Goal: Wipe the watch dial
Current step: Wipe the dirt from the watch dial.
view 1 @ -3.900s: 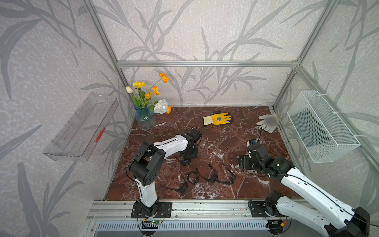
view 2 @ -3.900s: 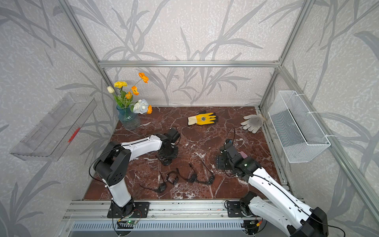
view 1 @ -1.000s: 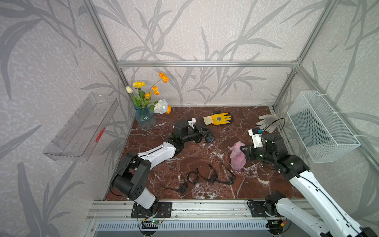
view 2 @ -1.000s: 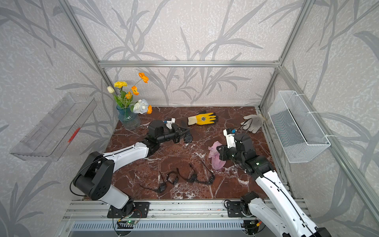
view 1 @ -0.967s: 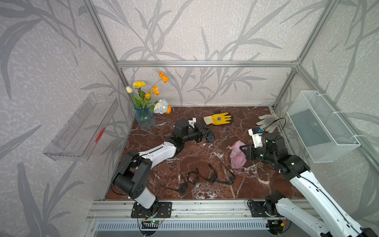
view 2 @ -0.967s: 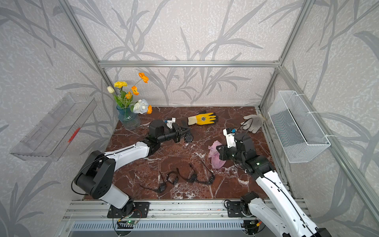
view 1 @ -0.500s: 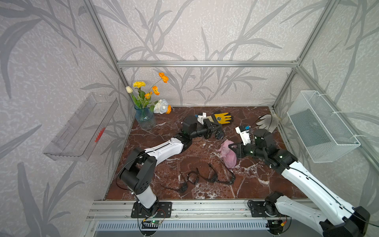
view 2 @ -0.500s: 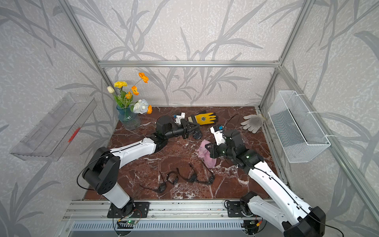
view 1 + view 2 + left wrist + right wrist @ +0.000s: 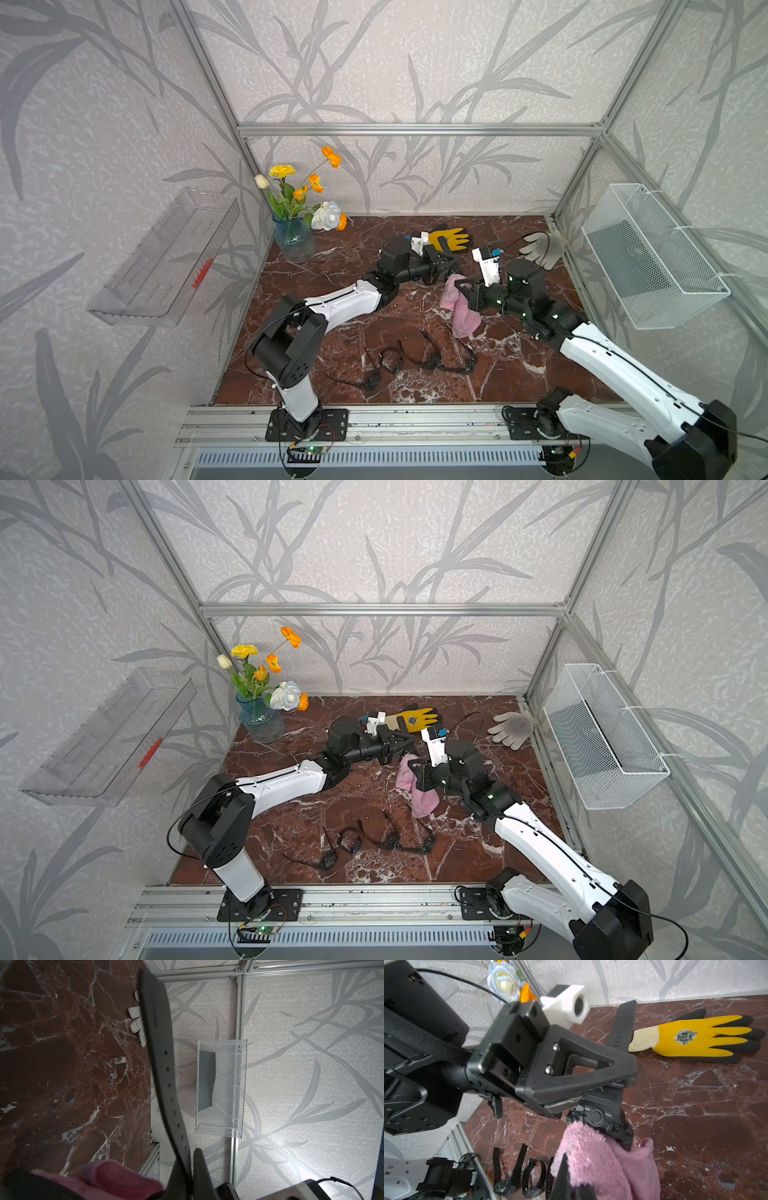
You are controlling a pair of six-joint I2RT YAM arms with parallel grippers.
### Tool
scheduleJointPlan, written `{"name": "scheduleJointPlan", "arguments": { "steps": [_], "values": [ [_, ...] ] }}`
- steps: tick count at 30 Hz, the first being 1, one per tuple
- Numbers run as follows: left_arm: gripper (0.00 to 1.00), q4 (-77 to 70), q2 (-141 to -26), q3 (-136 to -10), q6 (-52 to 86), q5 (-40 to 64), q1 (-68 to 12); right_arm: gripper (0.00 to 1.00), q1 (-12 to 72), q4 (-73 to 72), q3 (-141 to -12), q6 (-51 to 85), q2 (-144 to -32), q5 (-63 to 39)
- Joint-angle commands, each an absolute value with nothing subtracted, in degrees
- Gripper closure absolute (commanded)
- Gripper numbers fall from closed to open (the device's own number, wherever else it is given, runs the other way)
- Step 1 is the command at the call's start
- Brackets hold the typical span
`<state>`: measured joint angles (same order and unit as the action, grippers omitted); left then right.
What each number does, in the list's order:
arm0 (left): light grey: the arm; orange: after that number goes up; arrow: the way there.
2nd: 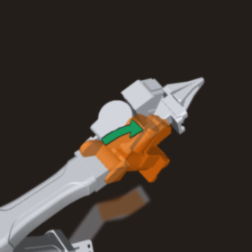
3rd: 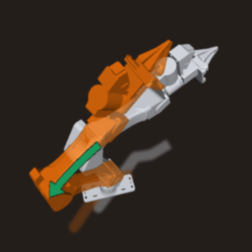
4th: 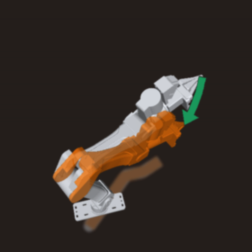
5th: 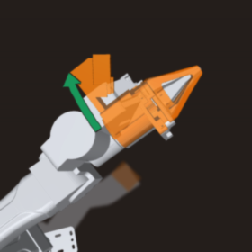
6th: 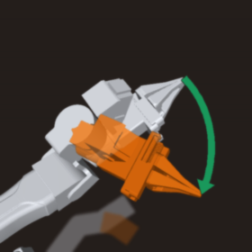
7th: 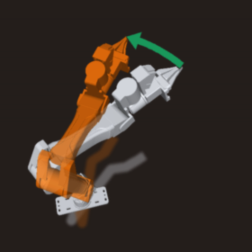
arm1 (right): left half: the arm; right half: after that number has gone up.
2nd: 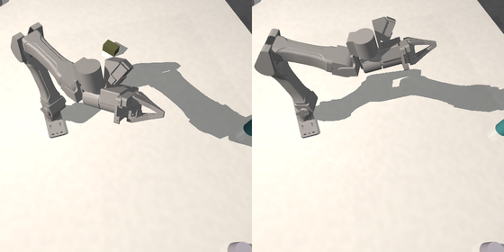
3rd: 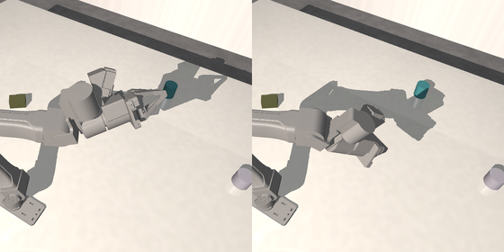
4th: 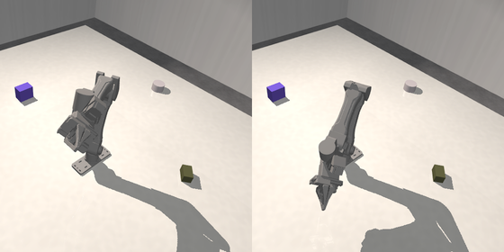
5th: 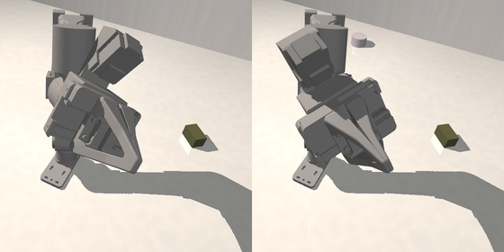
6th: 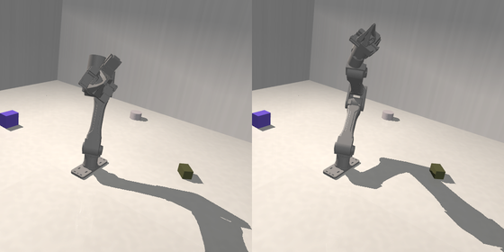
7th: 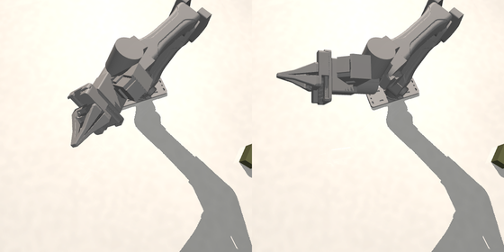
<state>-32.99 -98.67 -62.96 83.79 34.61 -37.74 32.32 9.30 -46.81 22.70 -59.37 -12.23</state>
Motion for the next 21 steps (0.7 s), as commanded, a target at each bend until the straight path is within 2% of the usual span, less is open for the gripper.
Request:
{"name": "scheduleJointPlan", "arguments": {
  "steps": [1,6,13,15,18,21],
  "values": [
    [1.0,-35.51,-97.69,-64.0,84.2,34.55,-38.67,1.0,32.42,7.89,-45.43,23.64,-59.19,-4.63],
    [1.0,-35.25,-97.32,-63.9,84.27,34.35,-39.04,1.0,32.91,6.96,-43.86,23.32,-58.82,-4.69],
    [1.0,-35.33,-97.37,-63.38,84.23,33.74,-40.21,1.0,33.13,-1.58,-41.82,23.95,-59.98,-16.56],
    [1.0,-35.38,-97.38,-63.24,84.32,33.74,-40.34,1.0,33.19,-2.36,-41.84,24.17,-60.14,-17.18],
    [1.0,-35.43,-97.14,-62.79,84.43,33.58,-40.46,1.0,33.27,-0.83,-41.81,24.3,-59.19,-12.61],
    [1.0,-35.5,-96.74,-62.38,84.45,33.43,-40.52,1.0,33.23,6.07,-42.95,25.11,-58.41,-1.23]
  ]
}}
